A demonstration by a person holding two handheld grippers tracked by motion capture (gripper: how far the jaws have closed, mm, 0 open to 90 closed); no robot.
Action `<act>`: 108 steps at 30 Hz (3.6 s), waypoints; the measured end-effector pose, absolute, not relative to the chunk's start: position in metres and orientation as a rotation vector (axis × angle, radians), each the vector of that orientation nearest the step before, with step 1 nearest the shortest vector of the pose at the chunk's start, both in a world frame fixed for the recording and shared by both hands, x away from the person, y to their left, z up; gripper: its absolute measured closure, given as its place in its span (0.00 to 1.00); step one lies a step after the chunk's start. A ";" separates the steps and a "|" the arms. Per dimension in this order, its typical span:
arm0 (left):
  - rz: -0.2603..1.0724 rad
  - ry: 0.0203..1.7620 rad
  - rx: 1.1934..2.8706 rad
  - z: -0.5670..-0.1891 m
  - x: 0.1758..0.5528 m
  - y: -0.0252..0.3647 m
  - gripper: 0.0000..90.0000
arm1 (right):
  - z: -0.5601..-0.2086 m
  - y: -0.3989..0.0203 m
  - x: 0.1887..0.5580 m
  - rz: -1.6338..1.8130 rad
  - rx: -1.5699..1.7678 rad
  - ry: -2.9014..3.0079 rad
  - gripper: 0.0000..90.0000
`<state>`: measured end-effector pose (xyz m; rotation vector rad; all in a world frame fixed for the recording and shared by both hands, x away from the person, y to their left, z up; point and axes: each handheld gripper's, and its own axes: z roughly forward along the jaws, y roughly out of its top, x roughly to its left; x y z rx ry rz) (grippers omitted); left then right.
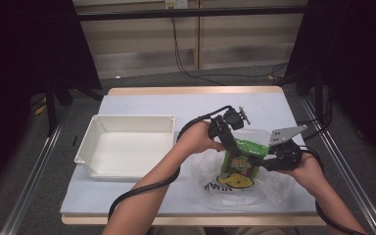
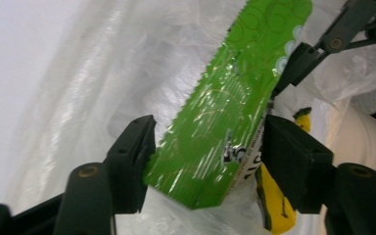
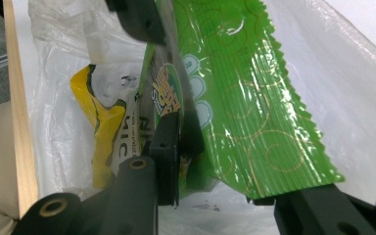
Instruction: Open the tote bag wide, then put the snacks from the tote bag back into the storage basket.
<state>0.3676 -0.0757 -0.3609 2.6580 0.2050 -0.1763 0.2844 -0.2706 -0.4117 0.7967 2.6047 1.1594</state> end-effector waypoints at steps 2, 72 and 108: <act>-0.183 0.180 2.699 -0.365 0.367 -0.078 0.52 | -0.412 -0.270 0.284 1.150 0.811 2.597 0.62; -0.148 0.252 2.581 -0.249 0.414 0.019 0.81 | -0.433 -0.273 0.270 1.173 1.026 2.598 0.09; -0.086 0.363 2.584 -0.233 0.444 0.109 0.80 | -0.438 -0.272 0.270 1.153 1.048 2.624 0.08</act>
